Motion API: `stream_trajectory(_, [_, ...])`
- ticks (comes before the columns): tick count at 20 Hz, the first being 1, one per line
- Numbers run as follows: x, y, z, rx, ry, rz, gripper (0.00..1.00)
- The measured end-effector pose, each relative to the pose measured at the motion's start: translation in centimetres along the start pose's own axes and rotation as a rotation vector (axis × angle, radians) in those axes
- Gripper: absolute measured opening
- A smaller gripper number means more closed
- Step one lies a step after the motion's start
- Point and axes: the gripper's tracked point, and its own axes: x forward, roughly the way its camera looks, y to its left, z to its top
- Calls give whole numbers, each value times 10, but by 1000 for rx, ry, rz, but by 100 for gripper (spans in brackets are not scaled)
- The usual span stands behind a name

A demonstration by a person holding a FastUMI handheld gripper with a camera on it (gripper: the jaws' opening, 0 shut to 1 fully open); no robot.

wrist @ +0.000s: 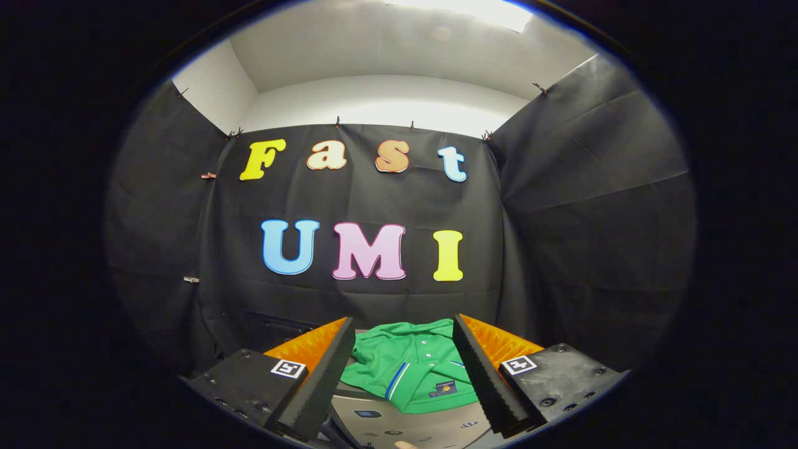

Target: Put the clothes into the washing machine and then close the washing machine lid.

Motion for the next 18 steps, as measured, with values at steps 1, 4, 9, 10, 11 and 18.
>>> stream_trajectory(1, [7, 2, -2, -3, 15, 3, 98])
stream_trajectory(4, [29, 0, -7, -11, 57, 5, 98])
stream_trajectory(9, [76, -21, -17, 3, 130, -42, 98])
stream_trajectory(10, [85, -22, -20, 14, 151, -36, 98])
stream_trajectory(11, [94, -24, -22, 24, 170, -31, 98])
stream_trajectory(18, [154, -51, -62, 63, 340, -56, 98])
